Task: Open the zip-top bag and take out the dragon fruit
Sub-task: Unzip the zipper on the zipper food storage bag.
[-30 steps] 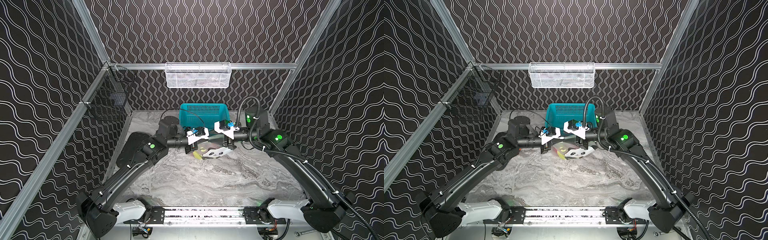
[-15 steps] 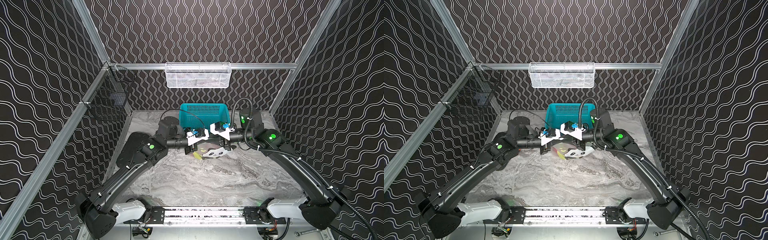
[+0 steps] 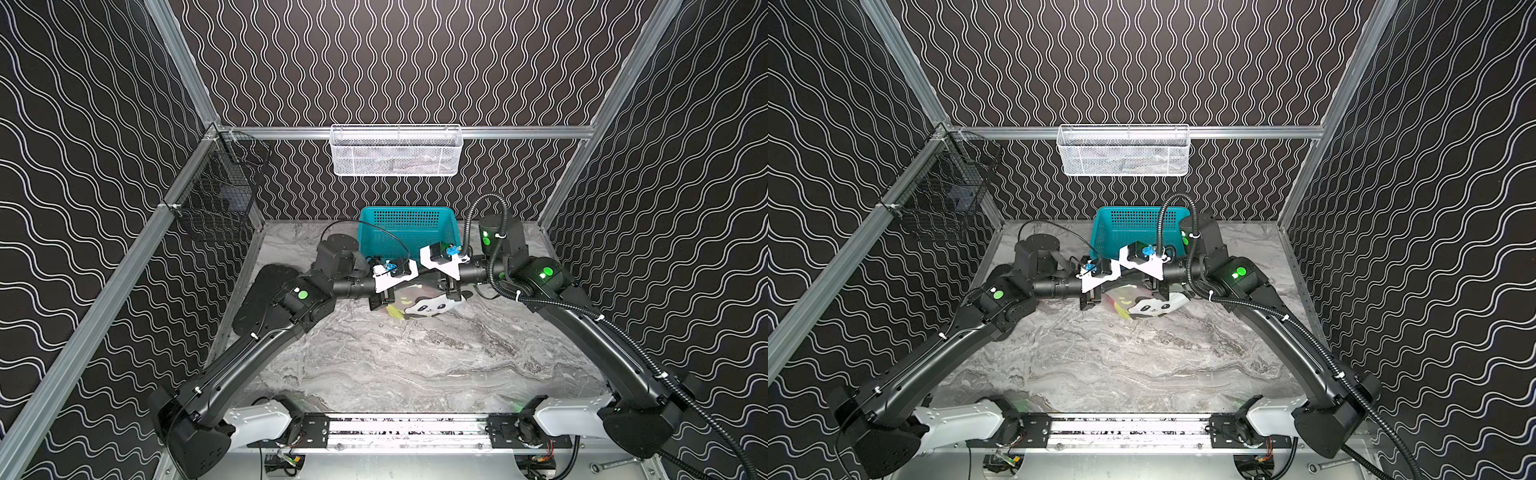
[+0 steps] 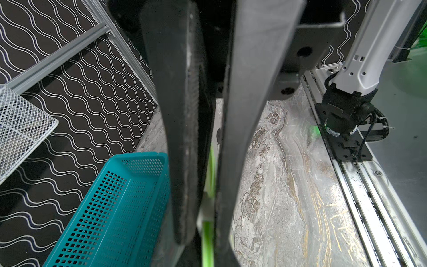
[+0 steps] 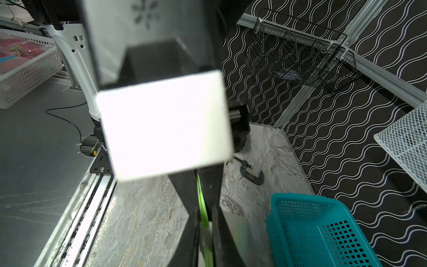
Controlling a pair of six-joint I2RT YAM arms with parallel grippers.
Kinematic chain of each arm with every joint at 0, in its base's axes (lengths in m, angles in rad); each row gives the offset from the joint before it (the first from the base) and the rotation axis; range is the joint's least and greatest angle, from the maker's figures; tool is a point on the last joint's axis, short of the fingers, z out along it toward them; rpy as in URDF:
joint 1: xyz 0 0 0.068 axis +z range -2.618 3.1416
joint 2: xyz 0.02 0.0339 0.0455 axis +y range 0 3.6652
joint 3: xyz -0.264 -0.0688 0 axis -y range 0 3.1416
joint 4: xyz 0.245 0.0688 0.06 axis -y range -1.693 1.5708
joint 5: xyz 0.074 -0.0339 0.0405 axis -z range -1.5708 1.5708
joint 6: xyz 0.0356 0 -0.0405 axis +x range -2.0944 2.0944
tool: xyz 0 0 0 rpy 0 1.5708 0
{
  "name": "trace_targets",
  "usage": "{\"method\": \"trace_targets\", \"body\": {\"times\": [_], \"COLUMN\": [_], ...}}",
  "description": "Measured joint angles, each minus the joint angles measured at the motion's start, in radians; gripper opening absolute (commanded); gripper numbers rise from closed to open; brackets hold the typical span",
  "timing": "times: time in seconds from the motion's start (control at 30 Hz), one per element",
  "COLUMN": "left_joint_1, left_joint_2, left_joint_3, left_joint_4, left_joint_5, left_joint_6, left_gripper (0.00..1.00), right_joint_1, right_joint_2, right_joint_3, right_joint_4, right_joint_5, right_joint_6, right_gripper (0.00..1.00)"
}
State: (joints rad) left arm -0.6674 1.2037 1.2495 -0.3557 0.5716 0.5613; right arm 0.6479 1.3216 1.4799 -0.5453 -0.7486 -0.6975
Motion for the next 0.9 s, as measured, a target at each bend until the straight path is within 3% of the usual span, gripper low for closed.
{"method": "trace_targets", "body": {"times": [0.2, 0.67, 0.9], "left_joint_1": [0.0, 0.0, 0.0], "left_joint_2": [-0.002, 0.0, 0.002], "left_joint_3": [-0.001, -0.001, -0.001], "left_joint_4": [-0.006, -0.008, -0.009], "left_joint_5": [0.001, 0.001, 0.001], "left_joint_6": [0.0, 0.008, 0.023], "left_gripper": [0.0, 0.0, 0.0], "right_joint_1": [-0.001, -0.001, 0.0], "right_joint_2": [-0.004, -0.008, -0.019], "right_joint_3": [-0.021, -0.023, -0.023], "right_joint_4": [-0.01, -0.011, -0.036], "right_joint_5": [0.004, 0.008, 0.038], "right_joint_6": [-0.003, -0.012, -0.052], "right_gripper": [0.14, 0.0, 0.0]}}
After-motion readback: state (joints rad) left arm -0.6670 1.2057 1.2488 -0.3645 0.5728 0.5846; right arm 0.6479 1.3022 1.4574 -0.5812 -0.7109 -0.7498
